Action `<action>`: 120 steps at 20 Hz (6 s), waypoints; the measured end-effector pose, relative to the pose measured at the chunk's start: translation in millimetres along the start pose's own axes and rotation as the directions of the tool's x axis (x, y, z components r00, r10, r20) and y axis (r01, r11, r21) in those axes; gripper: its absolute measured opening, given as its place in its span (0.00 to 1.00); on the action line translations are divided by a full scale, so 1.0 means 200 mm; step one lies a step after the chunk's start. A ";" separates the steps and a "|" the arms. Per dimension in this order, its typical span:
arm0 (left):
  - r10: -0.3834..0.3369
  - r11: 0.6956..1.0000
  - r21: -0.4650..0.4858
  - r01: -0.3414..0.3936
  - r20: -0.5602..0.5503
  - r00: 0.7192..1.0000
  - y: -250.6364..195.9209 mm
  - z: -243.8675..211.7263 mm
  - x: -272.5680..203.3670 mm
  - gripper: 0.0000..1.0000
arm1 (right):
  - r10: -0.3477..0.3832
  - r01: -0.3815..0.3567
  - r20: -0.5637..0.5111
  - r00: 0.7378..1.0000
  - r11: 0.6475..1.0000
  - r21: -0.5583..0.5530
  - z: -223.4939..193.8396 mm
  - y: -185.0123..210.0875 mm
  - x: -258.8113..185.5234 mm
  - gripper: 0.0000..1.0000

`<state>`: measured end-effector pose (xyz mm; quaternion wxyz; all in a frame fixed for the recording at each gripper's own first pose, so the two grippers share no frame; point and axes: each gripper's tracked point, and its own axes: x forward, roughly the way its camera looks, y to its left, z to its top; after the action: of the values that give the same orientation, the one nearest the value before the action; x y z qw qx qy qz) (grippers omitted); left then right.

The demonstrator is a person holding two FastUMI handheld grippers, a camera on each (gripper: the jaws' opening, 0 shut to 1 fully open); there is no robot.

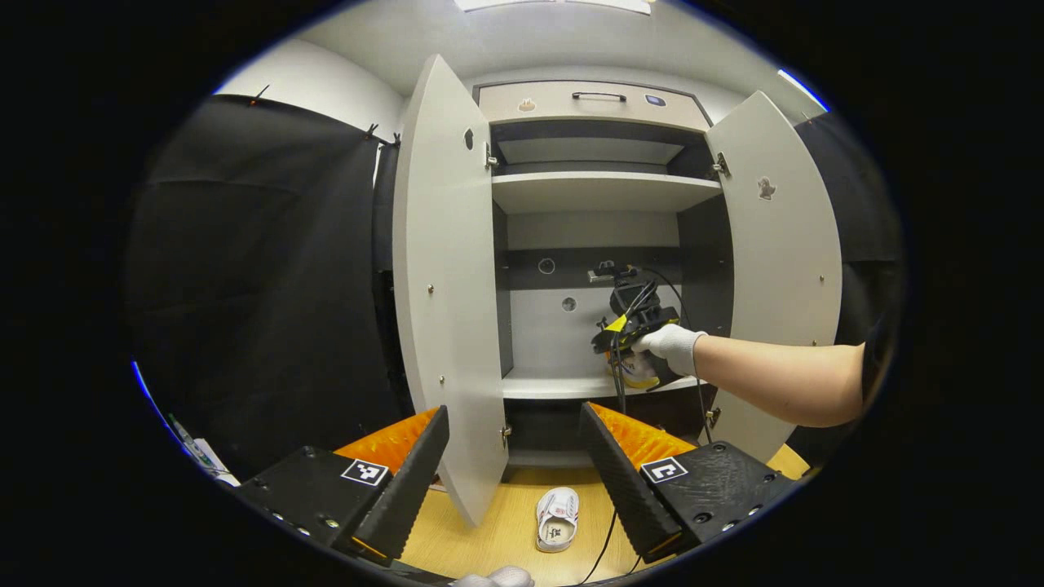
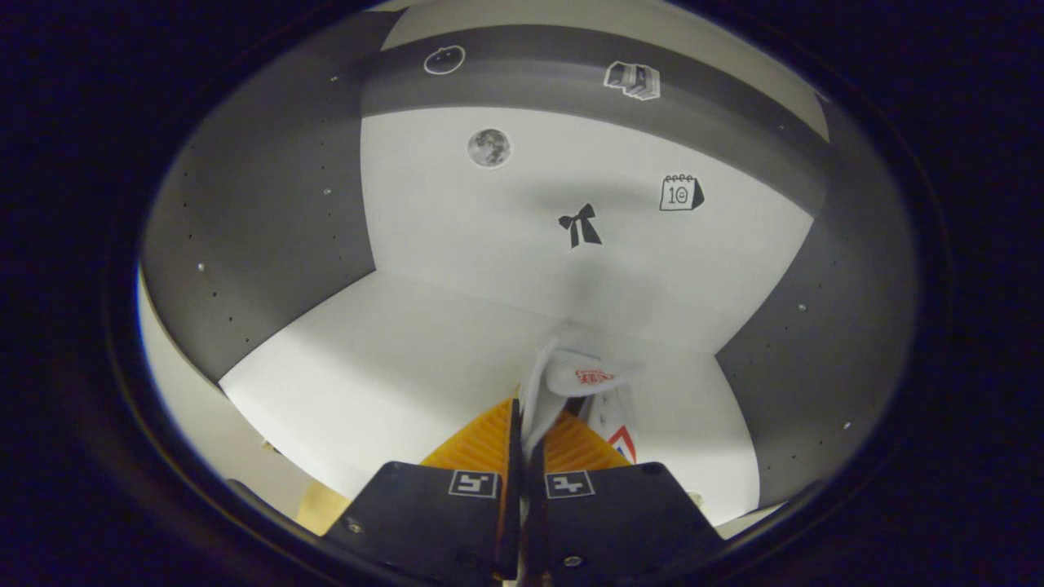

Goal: Grab one shoe with the right hand and put it into the shoe cabinet, grab the other shoe with the left hand and put it into the shoe cabinet; then close the right door with the right hand and the left door with the left hand.

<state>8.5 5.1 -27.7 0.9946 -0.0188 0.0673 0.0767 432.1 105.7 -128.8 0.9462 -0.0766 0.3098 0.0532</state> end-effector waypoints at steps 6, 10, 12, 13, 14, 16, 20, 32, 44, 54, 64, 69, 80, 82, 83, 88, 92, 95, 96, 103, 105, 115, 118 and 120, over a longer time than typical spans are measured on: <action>-0.012 1.000 0.002 0.012 0.015 1.000 0.04 0.03 -0.02 0.96 | -0.058 0.030 0.243 0.968 0.993 0.116 0.12 -0.10 -0.37 0.51; -0.033 0.999 0.003 0.033 0.031 0.999 0.05 0.05 -0.04 0.96 | -0.086 0.016 0.401 0.912 0.985 0.174 0.13 -0.12 -0.74 0.99; -0.046 0.999 0.006 0.046 0.038 0.998 0.05 0.05 -0.05 0.96 | -0.069 -0.016 0.447 0.892 0.983 0.184 0.07 -0.11 -0.92 1.00; -0.056 0.998 0.010 0.055 0.041 0.998 0.04 0.05 -0.06 0.96 | -0.072 -0.022 0.469 0.880 0.981 0.193 0.03 -0.11 -1.01 1.00; -0.063 0.998 0.013 0.063 0.042 0.997 0.04 0.05 -0.06 0.96 | -0.079 -0.024 0.492 0.867 0.980 0.199 -0.02 -0.12 -1.10 1.00; -0.078 0.997 0.014 0.078 0.046 0.996 0.04 0.04 -0.07 1.00 | -0.093 -0.018 0.526 0.845 0.979 0.202 -0.16 -0.13 -1.26 1.00; -0.090 0.996 0.025 0.089 0.049 0.995 0.04 0.00 -0.07 0.96 | -0.104 -0.014 0.540 0.835 0.978 0.209 -0.52 -0.15 -1.50 1.00; -0.196 0.977 0.069 0.201 -0.076 0.978 -0.18 -0.52 0.03 0.96 | -0.160 0.049 0.463 0.872 0.969 0.242 -1.16 -0.30 -1.74 1.00; -0.183 0.971 0.073 0.229 -0.393 0.901 -0.34 -1.61 0.32 0.97 | -0.118 0.079 0.288 0.950 0.986 0.143 -1.48 -0.31 -1.60 1.00; -0.138 0.968 0.116 0.221 -0.491 0.860 -0.22 -2.11 0.81 0.94 | -0.069 0.057 0.205 0.976 0.997 0.060 -1.55 -0.21 -1.44 1.00; -0.136 0.970 0.110 0.215 -0.488 0.862 -0.30 -2.17 1.07 0.40 | -0.069 0.059 0.156 0.985 0.996 0.066 -1.61 -0.26 -1.35 1.00; -0.109 0.981 0.082 0.177 -0.523 0.845 -0.28 -2.10 1.05 0.02 | -0.069 0.058 0.177 0.982 0.996 0.066 -1.58 -0.28 -1.35 1.00; -0.120 0.984 0.089 0.157 -0.327 0.937 -0.29 -1.06 0.81 0.02 | -0.029 -0.006 0.323 0.946 0.994 0.106 -1.37 -0.24 -1.52 1.00; -0.116 0.988 0.070 0.141 -0.288 0.951 -0.30 -0.84 0.85 0.02 | -0.007 -0.031 0.342 0.940 0.994 0.106 -1.34 -0.20 -1.53 1.00; -0.111 0.989 0.064 0.132 -0.263 0.958 -0.30 -0.73 0.88 0.02 | 0.010 -0.050 0.344 0.939 0.993 0.108 -1.33 -0.17 -1.53 1.00; -0.091 0.990 0.090 0.104 -0.145 0.985 -0.35 -0.23 1.12 0.01 | 0.070 -0.110 0.382 0.921 0.990 0.085 -1.23 -0.07 -1.52 1.00; -0.087 0.993 0.074 0.096 -0.115 0.990 -0.42 -0.13 1.24 0.01 | 0.086 -0.123 0.385 0.919 0.990 0.071 -1.20 -0.05 -1.51 1.00; -0.082 0.994 0.069 0.089 -0.107 0.991 -0.40 0.02 1.52 0.01 | 0.095 -0.128 0.368 0.925 0.990 0.067 -1.22 -0.04 -1.50 1.00; -0.082 0.993 0.077 0.091 -0.106 0.991 -0.42 0.04 1.60 0.01 | 0.089 -0.124 0.366 0.926 0.990 0.072 -1.22 -0.04 -1.48 1.00; -0.078 0.988 0.112 0.109 -0.252 0.965 -0.52 -0.25 2.05 0.02 | 0.056 -0.090 0.316 0.947 0.991 0.096 -1.28 -0.12 -1.42 1.00; -0.077 0.986 0.114 0.120 -0.327 0.942 -0.52 -0.36 2.10 0.02 | 0.044 -0.081 0.311 0.950 0.991 0.106 -1.29 -0.16 -1.43 1.00; -0.143 0.988 0.007 0.156 -0.349 0.926 -0.52 -0.32 2.03 0.39 | 0.014 -0.057 0.335 0.942 0.991 0.120 -1.26 -0.21 -1.46 1.00; -0.134 0.989 0.015 0.144 -0.274 0.952 -0.48 -0.19 1.96 0.92 | 0.004 -0.052 0.349 0.937 0.990 0.128 -1.23 -0.22 -1.47 1.00; -0.144 0.989 -0.006 0.146 -0.227 0.963 -0.47 -0.10 1.88 0.96 | -0.006 -0.047 0.369 0.930 0.990 0.133 -1.20 -0.22 -1.50 1.00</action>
<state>389.6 -32.5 -96.7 0.9834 -0.0272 0.1792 0.0007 58.5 2.7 -136.9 0.9899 0.0042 0.1307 0.0547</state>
